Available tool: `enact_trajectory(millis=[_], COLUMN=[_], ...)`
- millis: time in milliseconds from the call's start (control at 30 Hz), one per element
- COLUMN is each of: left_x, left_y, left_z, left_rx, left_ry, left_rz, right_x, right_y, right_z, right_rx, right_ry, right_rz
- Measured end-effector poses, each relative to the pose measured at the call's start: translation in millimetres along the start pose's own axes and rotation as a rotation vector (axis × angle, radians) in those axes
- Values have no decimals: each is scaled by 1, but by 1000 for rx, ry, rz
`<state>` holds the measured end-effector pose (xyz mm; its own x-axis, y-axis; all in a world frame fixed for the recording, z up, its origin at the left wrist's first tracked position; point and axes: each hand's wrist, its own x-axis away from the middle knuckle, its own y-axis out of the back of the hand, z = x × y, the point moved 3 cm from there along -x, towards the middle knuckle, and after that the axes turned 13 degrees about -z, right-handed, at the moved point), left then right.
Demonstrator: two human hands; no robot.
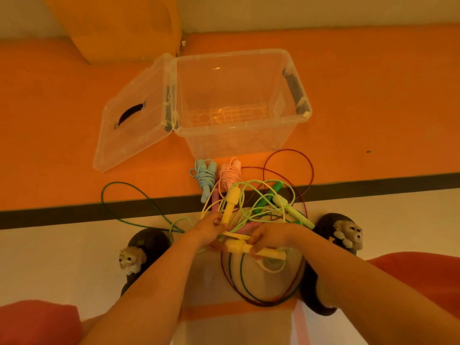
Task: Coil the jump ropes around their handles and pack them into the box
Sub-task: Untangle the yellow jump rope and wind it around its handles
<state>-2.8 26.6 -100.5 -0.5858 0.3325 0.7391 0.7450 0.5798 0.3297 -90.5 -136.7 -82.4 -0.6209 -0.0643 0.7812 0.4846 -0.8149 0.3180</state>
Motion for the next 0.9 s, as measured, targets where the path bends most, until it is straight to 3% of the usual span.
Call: enact_trajectory(millis=[133, 267, 533, 733, 900], left_x=[22, 52, 137, 210, 253], left_y=[11, 23, 66, 98, 118], left_z=[-27, -48, -118, -178, -216], left_rx=[-73, -56, 70, 83, 333], left_ry=[-6, -8, -225, -391, -582], left_rz=[28, -24, -249, -288, -203], right_x=[28, 59, 140, 216, 264], right_y=[25, 40, 81, 119, 135], right_z=[18, 42, 95, 136, 158], right_rx=[-181, -115, -159, -184, -274], right_ry=[-144, -138, 11, 145, 296], right_rz=[123, 112, -173, -310, -372])
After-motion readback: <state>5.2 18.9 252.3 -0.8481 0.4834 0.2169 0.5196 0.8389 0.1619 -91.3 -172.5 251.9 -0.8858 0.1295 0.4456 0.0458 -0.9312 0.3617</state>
